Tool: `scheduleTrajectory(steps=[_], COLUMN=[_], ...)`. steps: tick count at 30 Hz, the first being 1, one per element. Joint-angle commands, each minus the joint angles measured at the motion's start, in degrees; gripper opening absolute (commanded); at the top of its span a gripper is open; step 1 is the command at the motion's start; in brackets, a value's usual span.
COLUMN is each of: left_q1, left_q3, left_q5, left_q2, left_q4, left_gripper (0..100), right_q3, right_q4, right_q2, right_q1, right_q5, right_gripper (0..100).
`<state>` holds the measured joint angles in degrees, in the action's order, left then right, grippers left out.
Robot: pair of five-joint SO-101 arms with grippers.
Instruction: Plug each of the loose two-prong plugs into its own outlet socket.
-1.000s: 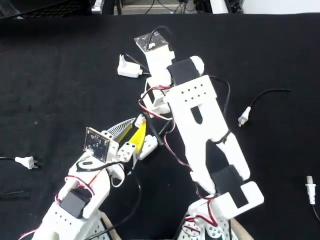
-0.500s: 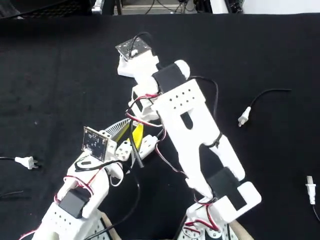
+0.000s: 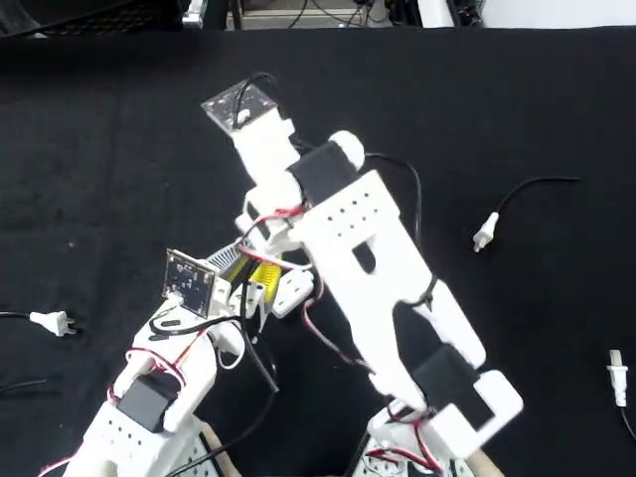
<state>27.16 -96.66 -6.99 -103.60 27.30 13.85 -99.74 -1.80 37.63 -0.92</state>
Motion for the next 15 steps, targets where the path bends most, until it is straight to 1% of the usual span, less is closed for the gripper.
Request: scheduleTrajectory(steps=[1,6,8,15], left_q1=[0.31,0.40,0.40,0.31], left_q3=[-0.75,-0.75,-0.75,-0.75], left_q5=[-0.18,-0.18,-0.18,-0.18], left_q2=[-0.44,-0.44,-0.44,-0.44], left_q4=[-0.53,0.53,0.53,0.53], left_gripper=[3,3,3,3], right_q3=[1.45,1.71,1.36,1.27], right_q4=[-0.70,1.14,1.58,0.62], right_q2=[-4.00,-4.70,-4.44,-4.44], right_q1=[2.46,-4.31,-5.98,-6.15], right_q5=[0.26,0.35,0.35,0.09], right_gripper=[1.2,1.2,1.2,1.2])
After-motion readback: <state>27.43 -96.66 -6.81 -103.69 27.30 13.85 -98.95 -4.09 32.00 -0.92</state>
